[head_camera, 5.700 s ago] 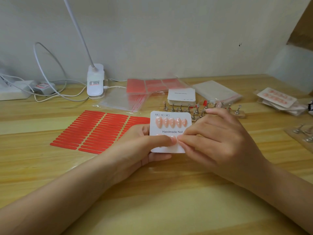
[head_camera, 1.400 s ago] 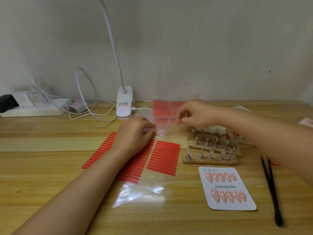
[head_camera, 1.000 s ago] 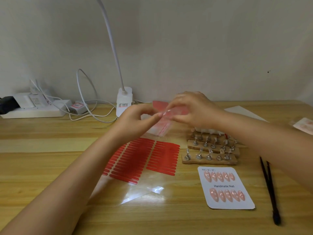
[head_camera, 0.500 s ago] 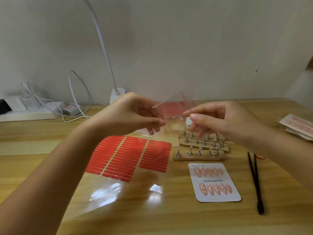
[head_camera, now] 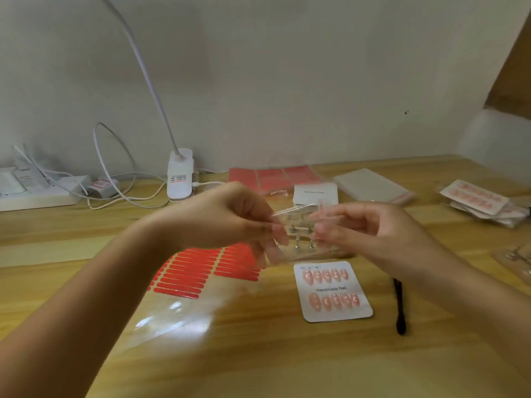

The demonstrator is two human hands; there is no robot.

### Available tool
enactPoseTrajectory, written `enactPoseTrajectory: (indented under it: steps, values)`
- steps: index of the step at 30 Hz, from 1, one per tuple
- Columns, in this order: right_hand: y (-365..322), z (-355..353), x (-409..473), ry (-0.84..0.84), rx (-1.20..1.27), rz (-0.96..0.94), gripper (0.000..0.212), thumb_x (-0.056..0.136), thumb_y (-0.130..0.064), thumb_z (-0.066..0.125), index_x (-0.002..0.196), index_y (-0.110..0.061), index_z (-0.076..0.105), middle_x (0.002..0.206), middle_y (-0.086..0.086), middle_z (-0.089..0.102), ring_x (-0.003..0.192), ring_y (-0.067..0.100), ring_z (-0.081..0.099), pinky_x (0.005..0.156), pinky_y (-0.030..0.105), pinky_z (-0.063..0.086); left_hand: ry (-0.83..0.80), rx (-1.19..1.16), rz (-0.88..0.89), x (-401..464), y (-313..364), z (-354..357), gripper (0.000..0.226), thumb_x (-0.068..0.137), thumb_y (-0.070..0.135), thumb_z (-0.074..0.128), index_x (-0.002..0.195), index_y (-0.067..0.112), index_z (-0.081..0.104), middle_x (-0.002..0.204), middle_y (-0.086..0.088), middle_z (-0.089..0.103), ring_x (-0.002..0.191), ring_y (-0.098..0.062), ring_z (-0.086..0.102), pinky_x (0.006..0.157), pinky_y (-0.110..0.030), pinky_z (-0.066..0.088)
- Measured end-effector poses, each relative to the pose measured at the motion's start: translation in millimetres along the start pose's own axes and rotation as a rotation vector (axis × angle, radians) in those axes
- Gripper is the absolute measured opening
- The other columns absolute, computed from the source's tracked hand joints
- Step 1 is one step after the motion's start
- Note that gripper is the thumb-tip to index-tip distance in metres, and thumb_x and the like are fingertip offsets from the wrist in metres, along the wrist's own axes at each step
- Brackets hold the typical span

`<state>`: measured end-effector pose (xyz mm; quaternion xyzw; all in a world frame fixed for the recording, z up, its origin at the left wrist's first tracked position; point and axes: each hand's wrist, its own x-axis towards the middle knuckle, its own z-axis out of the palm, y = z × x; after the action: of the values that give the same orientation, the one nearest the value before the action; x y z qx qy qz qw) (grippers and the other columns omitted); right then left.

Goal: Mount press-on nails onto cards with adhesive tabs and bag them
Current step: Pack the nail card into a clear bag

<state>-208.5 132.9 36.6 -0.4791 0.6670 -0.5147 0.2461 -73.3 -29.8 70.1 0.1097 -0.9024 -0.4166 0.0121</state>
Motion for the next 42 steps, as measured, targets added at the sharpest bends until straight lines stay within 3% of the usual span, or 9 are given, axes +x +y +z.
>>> enactPoseTrajectory:
  steps: [4,9,11,20,25,29,33,38,42]
  values:
    - [2.2,2.8,-3.1,0.022,0.097,-0.029,0.029,0.061,-0.040,0.065,0.086,-0.026,0.070,0.080,-0.012,0.073,0.077,0.001,0.068,0.064,0.008,0.049,-0.111,-0.096,-0.066,-3.3,2.5,6.0,0.030,0.082,0.028,0.054,0.095,0.006,0.070,0.086,-0.003,0.074,0.072,-0.017,0.071,0.077,-0.033,0.054]
    - [2.5,-0.3,-5.2,0.075,-0.052,-0.126,0.033,0.057,-0.049,0.065,0.082,-0.030,0.070,0.089,-0.014,0.069,0.084,0.003,0.065,0.073,0.022,0.054,-0.147,-0.160,-0.086,-9.7,-1.8,11.8,0.032,0.090,0.021,0.048,0.071,0.026,0.074,0.077,0.003,0.074,0.077,-0.018,0.071,0.066,-0.020,0.053]
    - [0.7,0.3,-7.2,0.042,-0.090,-0.142,0.030,0.058,-0.053,0.063,0.081,-0.033,0.069,0.087,-0.015,0.068,0.083,0.005,0.064,0.075,0.025,0.053,-0.100,-0.174,-0.088,-11.9,-6.1,14.0,0.023,0.087,0.023,0.051,0.082,0.020,0.073,0.083,0.001,0.074,0.076,-0.016,0.071,0.063,-0.016,0.051]
    - [1.9,10.5,-12.9,-0.123,0.043,-0.056,0.025,0.066,-0.039,0.062,0.080,-0.019,0.067,0.070,-0.006,0.070,0.062,0.003,0.064,0.062,0.011,0.048,0.152,-0.086,0.021,-20.7,-20.0,19.3,0.025,0.057,0.031,0.075,0.070,0.011,0.066,0.076,-0.001,0.074,0.071,-0.015,0.070,0.068,-0.026,0.057]
    - [2.3,13.3,-14.2,-0.093,-0.131,-0.133,0.020,0.071,-0.046,0.064,0.080,-0.030,0.072,0.080,-0.020,0.059,0.072,-0.003,0.052,0.070,0.004,0.038,0.182,-0.002,0.012,-24.6,-20.7,23.1,0.027,0.055,0.040,0.073,0.070,0.020,0.063,0.079,0.003,0.073,0.072,-0.012,0.069,0.075,-0.038,0.056]
    - [3.8,14.3,-14.2,-0.150,-0.264,-0.123,0.013,0.071,-0.050,0.061,0.079,-0.043,0.068,0.102,-0.027,0.050,0.104,-0.013,0.047,0.078,-0.006,0.026,0.174,-0.004,0.032,-27.0,-17.7,26.1,0.029,0.057,0.040,0.071,0.075,0.018,0.065,0.079,0.004,0.072,0.072,-0.012,0.069,0.074,-0.041,0.056]
    - [5.2,14.9,-16.1,-0.227,-0.260,-0.121,0.021,0.072,-0.053,0.062,0.086,-0.040,0.071,0.101,-0.026,0.060,0.099,-0.009,0.054,0.080,-0.004,0.031,0.150,0.008,0.048,-29.7,-15.3,24.2,0.032,0.061,0.042,0.069,0.080,0.016,0.067,0.076,0.005,0.072,0.073,-0.010,0.069,0.071,-0.030,0.055]
    - [8.0,13.5,-16.1,-0.285,-0.168,-0.023,0.028,0.068,-0.056,0.060,0.092,-0.045,0.069,0.090,-0.005,0.071,0.089,0.002,0.065,0.083,0.019,0.049,0.149,-0.099,0.008,-31.4,-16.3,20.4,0.044,0.058,0.046,0.069,0.092,0.018,0.068,0.083,0.004,0.073,0.078,-0.011,0.070,0.074,-0.026,0.056]
    - [10.4,11.4,-14.9,-0.292,-0.074,0.055,0.033,0.067,-0.056,0.066,0.098,-0.045,0.068,0.099,-0.028,0.067,0.095,-0.011,0.060,0.079,0.008,0.047,0.375,0.190,0.108,-33.2,-21.3,20.9,0.074,0.058,0.067,0.059,0.126,0.048,0.037,0.116,0.030,0.055,0.108,0.013,0.051,0.091,-0.009,0.041]
